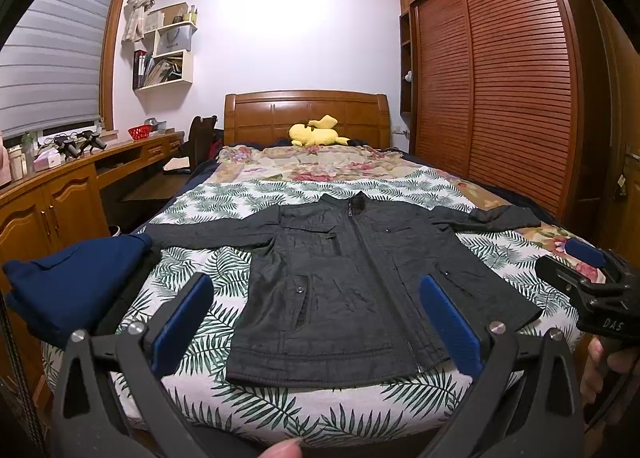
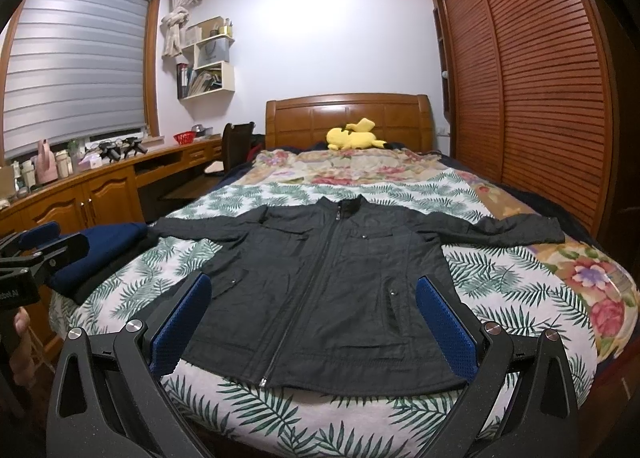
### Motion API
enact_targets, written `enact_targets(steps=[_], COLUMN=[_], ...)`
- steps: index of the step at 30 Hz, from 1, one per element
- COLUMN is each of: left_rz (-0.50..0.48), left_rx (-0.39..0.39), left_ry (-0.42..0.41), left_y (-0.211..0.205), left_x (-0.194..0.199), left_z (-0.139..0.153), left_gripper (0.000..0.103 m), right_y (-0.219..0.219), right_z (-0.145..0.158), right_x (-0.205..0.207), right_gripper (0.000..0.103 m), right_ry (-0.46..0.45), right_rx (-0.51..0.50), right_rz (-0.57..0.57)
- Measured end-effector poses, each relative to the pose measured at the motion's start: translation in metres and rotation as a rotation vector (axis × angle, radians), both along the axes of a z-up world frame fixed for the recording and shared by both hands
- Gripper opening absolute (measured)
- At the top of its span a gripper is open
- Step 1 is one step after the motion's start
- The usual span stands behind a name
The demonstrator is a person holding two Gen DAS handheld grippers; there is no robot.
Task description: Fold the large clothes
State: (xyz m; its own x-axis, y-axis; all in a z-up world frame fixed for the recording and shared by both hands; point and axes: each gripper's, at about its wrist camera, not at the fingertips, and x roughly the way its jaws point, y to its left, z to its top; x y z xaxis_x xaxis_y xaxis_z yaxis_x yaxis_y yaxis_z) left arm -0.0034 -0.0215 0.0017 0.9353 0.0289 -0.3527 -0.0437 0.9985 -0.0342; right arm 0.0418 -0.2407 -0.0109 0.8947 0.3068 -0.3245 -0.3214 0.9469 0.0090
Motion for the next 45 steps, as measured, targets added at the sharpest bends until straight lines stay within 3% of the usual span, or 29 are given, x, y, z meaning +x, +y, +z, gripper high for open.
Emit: enact_targets(steps=[14, 31, 41, 45], left_rz=[-0.026, 0.019, 0.048, 0.039], left_rx=[-0.012, -0.031, -0.035, -0.067], left_ry=[0.083, 0.199, 0.282, 0.312], left_y=[0.023, 0.068, 0.108, 0.132], left_x=[0.039, 0.114, 0.188, 0.227], left_z=[-0.028, -0.074, -0.088, -0.095], left_gripper=[0.103, 0.103, 0.102, 0.099], right_y=[0.023, 0.08, 0.105, 0.105], right_z=[-0.018, -0.034, -0.08, -0.104], right_x=[0.042, 0.169, 0.247, 0.27], right_gripper=[0.103, 0.103, 0.103, 0.103], right_ry=[0.031, 0.067, 0.15, 0.227], right_rx=[-0.021, -0.017, -0.075, -0.096], right_rz=[0.088, 0.218, 0.248, 0.252])
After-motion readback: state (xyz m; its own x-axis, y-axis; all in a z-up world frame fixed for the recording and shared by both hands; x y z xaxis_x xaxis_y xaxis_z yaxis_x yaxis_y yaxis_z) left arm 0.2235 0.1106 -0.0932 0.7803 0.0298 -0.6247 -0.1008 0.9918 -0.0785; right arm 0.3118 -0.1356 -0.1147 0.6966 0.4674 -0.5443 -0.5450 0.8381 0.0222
